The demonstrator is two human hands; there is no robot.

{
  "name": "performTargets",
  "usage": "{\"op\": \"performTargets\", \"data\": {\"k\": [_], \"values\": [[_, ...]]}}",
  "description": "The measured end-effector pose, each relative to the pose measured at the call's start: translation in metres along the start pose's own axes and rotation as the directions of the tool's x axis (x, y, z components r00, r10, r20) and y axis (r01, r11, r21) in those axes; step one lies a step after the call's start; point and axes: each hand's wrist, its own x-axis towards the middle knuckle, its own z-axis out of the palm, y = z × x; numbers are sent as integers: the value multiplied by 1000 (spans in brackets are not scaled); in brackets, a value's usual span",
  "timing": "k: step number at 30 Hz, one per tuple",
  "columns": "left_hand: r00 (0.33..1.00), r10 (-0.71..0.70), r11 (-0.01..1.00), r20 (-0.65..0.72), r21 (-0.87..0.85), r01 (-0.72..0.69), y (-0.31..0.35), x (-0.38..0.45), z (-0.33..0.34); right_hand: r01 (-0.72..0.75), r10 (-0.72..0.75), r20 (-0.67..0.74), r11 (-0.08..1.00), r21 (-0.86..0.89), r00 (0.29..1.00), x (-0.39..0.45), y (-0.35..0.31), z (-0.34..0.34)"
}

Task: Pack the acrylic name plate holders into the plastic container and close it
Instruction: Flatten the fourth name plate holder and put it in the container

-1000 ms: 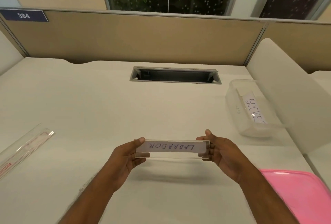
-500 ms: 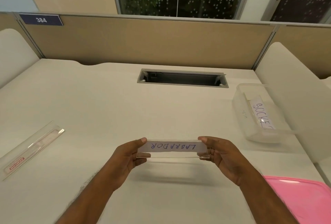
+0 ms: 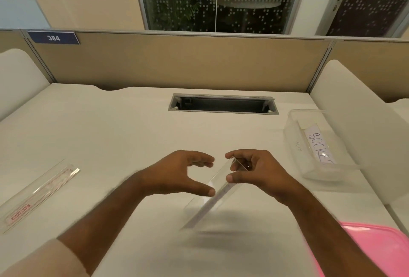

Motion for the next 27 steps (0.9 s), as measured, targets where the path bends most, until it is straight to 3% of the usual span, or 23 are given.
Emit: {"op": "performTargets", "data": {"k": [5, 13, 18, 23, 27], "values": [[999, 37, 995, -28, 94, -34, 14, 17, 15, 47, -48, -4, 998, -34, 999, 6, -10, 6], [974, -30, 983, -224, -185, -12, 2, 14, 16, 89, -84, -100, 995, 47, 991, 1, -2, 8], [959, -113, 854, -260, -518, -39, -7, -2, 8, 87, -77, -159, 995, 58, 984, -8, 15, 11], [942, -94, 684, -323, -708, -175, -15, -13, 10, 51, -90, -138, 963, -263, 986, -18, 36, 17], [925, -103, 560, -366, -790, -251, -24, -15, 17, 76, -138, -137, 921, -382, 981, -21, 47, 24]]}}
